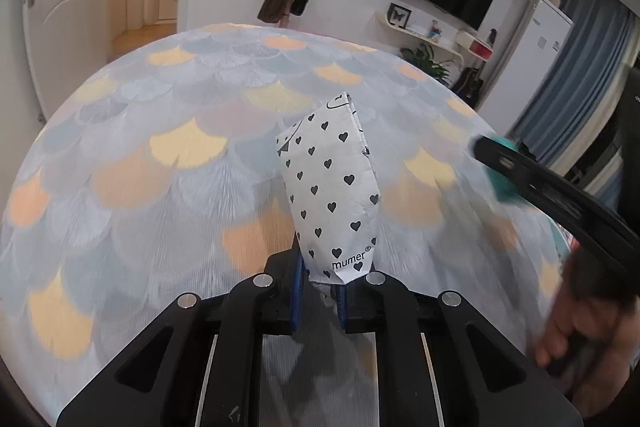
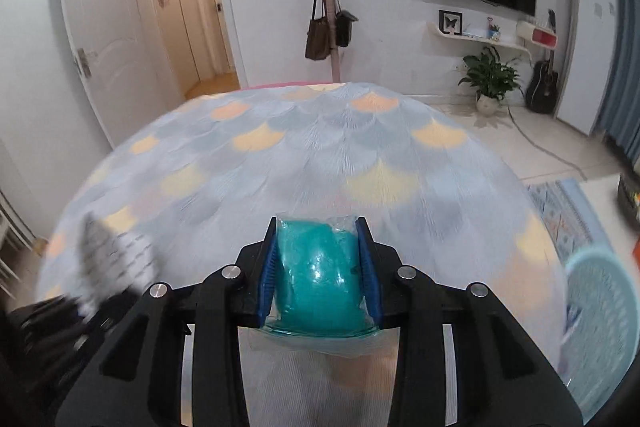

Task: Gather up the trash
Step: 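Grasp the white heart-print bag with the left tool while the right tool grasps the teal cup, then carry the heart-print bag and teal cup over the basket and release both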

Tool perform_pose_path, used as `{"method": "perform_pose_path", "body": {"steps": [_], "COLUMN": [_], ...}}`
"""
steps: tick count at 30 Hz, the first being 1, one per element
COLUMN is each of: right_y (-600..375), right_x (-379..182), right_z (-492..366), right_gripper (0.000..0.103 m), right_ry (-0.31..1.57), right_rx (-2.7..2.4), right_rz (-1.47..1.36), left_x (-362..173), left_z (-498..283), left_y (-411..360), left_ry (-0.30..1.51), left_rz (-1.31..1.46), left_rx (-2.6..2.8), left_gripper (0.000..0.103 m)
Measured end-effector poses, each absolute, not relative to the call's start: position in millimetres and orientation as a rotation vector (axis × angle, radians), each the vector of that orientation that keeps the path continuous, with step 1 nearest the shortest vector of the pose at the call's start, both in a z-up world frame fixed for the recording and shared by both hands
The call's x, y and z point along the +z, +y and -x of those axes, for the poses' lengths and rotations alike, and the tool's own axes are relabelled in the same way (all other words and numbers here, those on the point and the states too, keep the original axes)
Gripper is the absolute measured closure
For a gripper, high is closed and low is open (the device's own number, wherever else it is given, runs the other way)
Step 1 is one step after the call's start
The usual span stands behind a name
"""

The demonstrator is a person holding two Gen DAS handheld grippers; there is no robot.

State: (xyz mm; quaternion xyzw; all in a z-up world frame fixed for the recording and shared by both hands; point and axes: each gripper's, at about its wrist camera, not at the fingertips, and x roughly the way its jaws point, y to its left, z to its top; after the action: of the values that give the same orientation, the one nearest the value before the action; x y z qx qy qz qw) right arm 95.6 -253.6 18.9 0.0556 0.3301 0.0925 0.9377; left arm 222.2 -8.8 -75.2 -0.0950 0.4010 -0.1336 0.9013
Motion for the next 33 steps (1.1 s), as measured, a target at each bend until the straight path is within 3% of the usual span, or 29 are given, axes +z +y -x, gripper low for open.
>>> {"method": "perform_pose_path", "body": {"steps": [13,33], "right_y": [-286.7,-384.4], "right_x": [34.0,25.8], "right_z": [-2.8,27.6], "right_gripper": [0.070,0.070], "right_ry": [0.517,0.451], "right_rx": [0.137,-0.007], "right_rz": [-0.134,-0.205], "left_x": [-41.3,-20.2], "left_z": [-160.9,-146.8], "left_y": [-29.3,-138.8], "left_ry": [0.703,0.660], "left_rz": [0.101,-0.057], "left_rx": [-0.295,-0.426], "left_gripper": [0.092,0.092]}}
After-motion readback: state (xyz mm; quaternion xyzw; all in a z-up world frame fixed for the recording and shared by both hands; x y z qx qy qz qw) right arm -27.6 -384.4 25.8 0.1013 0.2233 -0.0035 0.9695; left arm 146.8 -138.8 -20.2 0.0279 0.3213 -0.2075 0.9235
